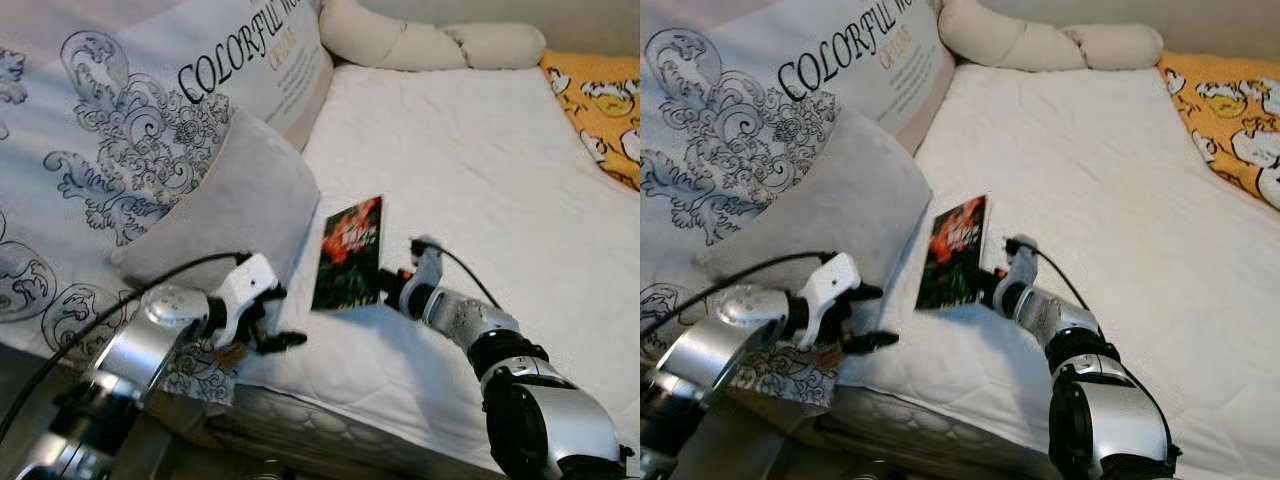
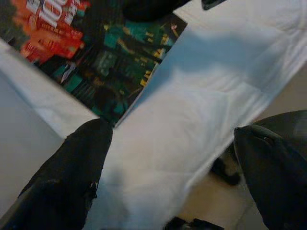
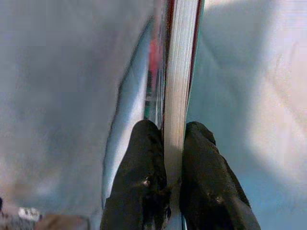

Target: Clean up the room

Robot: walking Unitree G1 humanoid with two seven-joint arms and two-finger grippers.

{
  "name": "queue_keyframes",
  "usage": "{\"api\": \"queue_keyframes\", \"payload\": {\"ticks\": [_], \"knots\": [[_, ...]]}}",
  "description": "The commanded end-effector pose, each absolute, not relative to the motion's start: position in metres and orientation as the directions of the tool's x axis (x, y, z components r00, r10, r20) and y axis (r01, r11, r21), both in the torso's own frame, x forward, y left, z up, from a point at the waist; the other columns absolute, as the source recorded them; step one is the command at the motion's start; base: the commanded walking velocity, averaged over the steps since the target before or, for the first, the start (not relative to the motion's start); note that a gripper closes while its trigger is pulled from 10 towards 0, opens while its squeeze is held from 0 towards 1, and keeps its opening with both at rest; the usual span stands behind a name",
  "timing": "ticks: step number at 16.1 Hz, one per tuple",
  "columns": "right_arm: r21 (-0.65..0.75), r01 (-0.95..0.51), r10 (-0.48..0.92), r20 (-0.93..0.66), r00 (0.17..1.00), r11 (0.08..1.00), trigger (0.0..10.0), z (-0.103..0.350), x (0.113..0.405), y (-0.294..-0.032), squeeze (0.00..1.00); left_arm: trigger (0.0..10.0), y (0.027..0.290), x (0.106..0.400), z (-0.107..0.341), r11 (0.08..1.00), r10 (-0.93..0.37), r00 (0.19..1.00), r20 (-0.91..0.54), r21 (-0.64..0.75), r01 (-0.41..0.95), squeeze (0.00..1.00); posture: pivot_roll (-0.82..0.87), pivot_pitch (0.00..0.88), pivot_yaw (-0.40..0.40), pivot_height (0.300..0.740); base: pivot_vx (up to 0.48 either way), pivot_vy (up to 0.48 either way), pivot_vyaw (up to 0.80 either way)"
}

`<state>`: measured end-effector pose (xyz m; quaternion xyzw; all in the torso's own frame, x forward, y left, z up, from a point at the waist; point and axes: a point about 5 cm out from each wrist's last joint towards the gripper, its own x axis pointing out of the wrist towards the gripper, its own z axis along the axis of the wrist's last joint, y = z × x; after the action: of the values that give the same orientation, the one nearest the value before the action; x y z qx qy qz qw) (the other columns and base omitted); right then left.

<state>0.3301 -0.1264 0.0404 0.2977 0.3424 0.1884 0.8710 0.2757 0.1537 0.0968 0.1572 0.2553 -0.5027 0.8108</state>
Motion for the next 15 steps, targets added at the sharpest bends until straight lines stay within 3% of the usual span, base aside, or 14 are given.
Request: {"api": "queue_keyframes", "payload": {"ticks": [1, 4, 5, 6, 7, 10, 13, 15], "knots": [[0.644, -0.140, 0.556, -0.507, 0.658, 0.752, 10.0, 0.039, 0.328, -0.121, 0.00, 10.0, 0.157, 0.274, 0.100, 0.444, -0.733, 0.358, -0.578, -0.008, 0.896, 0.00, 0.13, 0.000, 0.030, 0.740, 0.000, 0.000, 0.00], [0.574, -0.092, 0.503, -0.617, 0.605, 0.814, 10.0, 0.019, 0.314, -0.127, 0.00, 10.0, 0.158, 0.268, 0.097, 0.439, -0.726, 0.331, -0.603, -0.036, 0.898, 0.00, 0.14, 0.000, 0.024, 0.740, 0.000, 0.000, 0.00], [0.534, -0.075, 0.463, -0.645, 0.608, 0.842, 10.0, 0.014, 0.312, -0.132, 0.27, 10.0, 0.158, 0.269, 0.096, 0.444, -0.720, 0.336, -0.607, -0.032, 0.895, 0.00, 0.14, 0.000, 0.023, 0.740, 0.000, 0.000, 0.00], [0.512, -0.068, 0.441, -0.656, 0.612, 0.856, 10.0, 0.012, 0.311, -0.135, 0.37, 10.0, 0.158, 0.269, 0.096, 0.449, -0.717, 0.339, -0.609, -0.031, 0.893, 0.00, 0.14, 0.000, 0.023, 0.740, 0.000, 0.000, 0.00], [0.483, -0.053, 0.405, -0.663, 0.629, 0.874, 10.0, 0.010, 0.310, -0.139, 1.00, 10.0, 0.158, 0.268, 0.095, 0.453, -0.710, 0.343, -0.615, -0.027, 0.891, 0.00, 0.14, 0.000, 0.024, 0.740, 0.000, 0.000, 0.00], [0.449, 0.030, 0.323, -0.684, 0.654, 0.893, 10.0, 0.003, 0.306, -0.151, 1.00, 10.0, 0.159, 0.270, 0.094, 0.463, -0.693, 0.354, -0.628, -0.012, 0.886, 0.00, 0.13, 0.000, 0.031, 0.740, 0.000, 0.000, 0.00], [0.466, 0.032, 0.345, -0.698, 0.627, 0.884, 10.0, -0.003, 0.298, -0.150, 1.00, 10.0, 0.158, 0.272, 0.094, 0.461, -0.690, 0.355, -0.631, -0.005, 0.887, 0.00, 0.12, 0.000, 0.043, 0.740, 0.000, 0.000, 0.00], [0.463, 0.035, 0.330, -0.680, 0.655, 0.886, 10.0, -0.005, 0.297, -0.155, 1.00, 10.0, 0.156, 0.273, 0.094, 0.453, -0.692, 0.349, -0.633, -0.004, 0.892, 0.00, 0.11, 0.000, 0.061, 0.740, 0.000, 0.000, 0.00]]}}
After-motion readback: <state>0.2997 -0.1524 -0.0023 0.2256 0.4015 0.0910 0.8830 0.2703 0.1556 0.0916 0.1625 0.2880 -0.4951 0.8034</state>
